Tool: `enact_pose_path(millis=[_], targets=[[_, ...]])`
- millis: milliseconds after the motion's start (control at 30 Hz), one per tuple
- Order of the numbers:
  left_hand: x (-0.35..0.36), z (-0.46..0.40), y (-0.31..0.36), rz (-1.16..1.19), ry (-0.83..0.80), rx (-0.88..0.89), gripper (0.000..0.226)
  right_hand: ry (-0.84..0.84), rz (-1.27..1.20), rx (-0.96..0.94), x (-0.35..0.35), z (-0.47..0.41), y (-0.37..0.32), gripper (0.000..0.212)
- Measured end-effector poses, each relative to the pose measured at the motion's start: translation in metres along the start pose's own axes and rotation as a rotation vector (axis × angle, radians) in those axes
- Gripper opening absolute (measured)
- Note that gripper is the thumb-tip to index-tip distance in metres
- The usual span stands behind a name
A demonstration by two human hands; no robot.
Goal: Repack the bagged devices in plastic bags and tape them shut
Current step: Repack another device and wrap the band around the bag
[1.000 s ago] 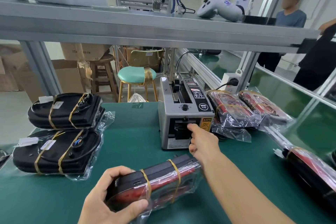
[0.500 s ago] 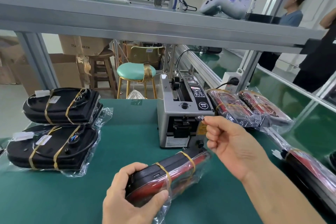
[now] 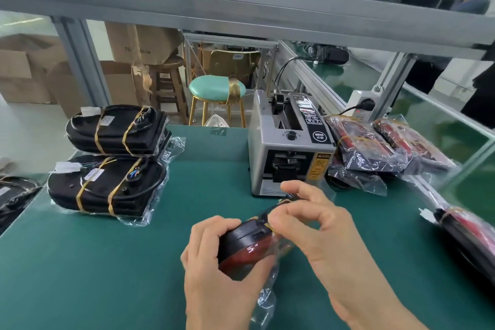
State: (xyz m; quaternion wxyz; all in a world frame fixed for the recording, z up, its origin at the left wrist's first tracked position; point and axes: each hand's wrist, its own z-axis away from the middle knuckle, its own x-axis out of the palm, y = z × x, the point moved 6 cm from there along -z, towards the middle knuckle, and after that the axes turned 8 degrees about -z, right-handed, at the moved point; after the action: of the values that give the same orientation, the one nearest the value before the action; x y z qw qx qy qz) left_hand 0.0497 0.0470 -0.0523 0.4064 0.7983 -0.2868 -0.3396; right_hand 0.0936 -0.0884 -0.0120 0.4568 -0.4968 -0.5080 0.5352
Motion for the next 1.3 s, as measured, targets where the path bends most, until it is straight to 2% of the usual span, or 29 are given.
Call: enact_pose_path(millis=[133,233,633,1033,1200,1300], targets=[[0.001,0.006,0.001,-0.004,0.03,0.033,0.058,0.08,0.124,-0.05,-0.001,0.009,0.008,0.01],[-0.002,0.006,0.005,0.001,0.039,0.068,0.051,0.113,0.14,-0.045,-0.003,0.013,0.013,0.008],[-0.001,0.002,0.002,0.031,0.013,0.051,0.043,-0.035,0.244,-0.069,-0.001,0.004,0.01,0.013],[0.001,0.003,-0.001,0.012,-0.008,0.082,0.055,-0.062,0.283,-0.091,-0.001,0.003,0.01,0.01],[0.0,0.002,0.004,0.037,0.005,0.119,0.046,-0.058,0.297,-0.111,-0.001,0.004,0.01,0.012],[0.0,0.003,0.002,0.032,-0.001,0.093,0.049,-0.063,0.291,-0.112,-0.001,0.004,0.01,0.012]])
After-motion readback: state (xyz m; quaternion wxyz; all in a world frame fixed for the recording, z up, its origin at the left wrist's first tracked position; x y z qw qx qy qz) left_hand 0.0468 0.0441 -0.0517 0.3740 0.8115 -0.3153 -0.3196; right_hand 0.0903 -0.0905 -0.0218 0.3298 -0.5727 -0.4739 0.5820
